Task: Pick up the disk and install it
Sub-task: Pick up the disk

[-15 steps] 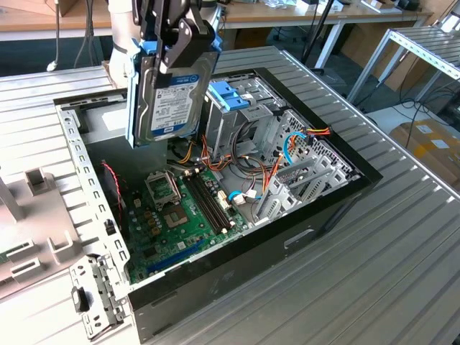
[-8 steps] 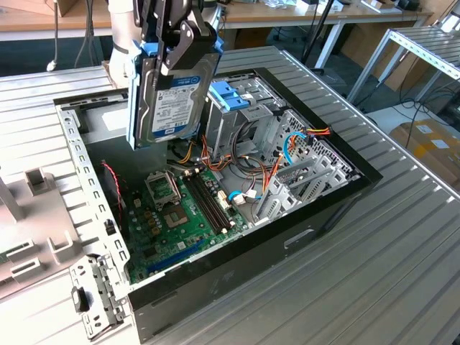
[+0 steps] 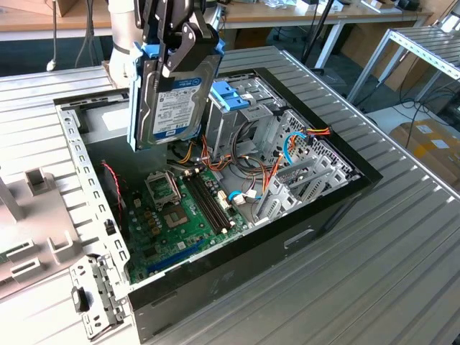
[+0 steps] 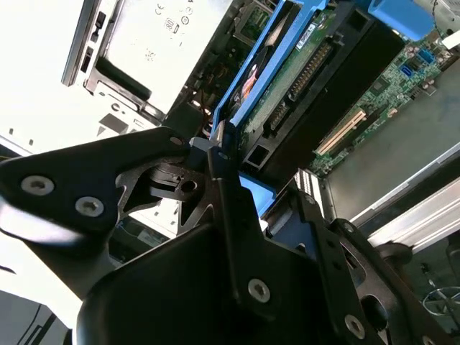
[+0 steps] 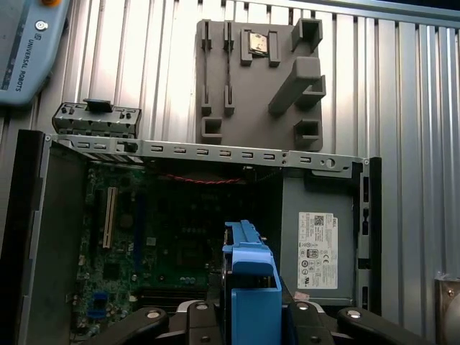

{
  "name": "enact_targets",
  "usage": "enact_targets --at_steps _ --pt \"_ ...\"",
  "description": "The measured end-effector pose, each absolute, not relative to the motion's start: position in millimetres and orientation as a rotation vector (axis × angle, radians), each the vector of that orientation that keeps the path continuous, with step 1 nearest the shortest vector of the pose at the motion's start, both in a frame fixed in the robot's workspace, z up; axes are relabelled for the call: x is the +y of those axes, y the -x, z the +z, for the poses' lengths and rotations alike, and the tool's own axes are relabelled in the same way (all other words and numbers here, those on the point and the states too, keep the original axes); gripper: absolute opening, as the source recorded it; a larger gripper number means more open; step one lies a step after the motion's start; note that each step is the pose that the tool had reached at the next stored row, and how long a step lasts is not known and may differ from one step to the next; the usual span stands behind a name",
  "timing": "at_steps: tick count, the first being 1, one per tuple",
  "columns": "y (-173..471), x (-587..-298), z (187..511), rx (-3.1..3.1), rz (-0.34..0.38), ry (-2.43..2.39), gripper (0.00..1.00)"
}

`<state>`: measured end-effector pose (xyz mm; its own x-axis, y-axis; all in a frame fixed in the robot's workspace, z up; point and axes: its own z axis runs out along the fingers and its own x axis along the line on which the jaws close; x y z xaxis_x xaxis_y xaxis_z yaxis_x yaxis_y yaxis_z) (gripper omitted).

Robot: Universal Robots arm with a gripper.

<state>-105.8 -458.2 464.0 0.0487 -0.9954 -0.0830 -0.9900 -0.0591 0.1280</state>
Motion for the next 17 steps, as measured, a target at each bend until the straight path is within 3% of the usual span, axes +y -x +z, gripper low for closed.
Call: enact_targets --at_steps 17 --pt "105.4 -466.3 463.4 -2.130 -0.231 -2.249 0.37"
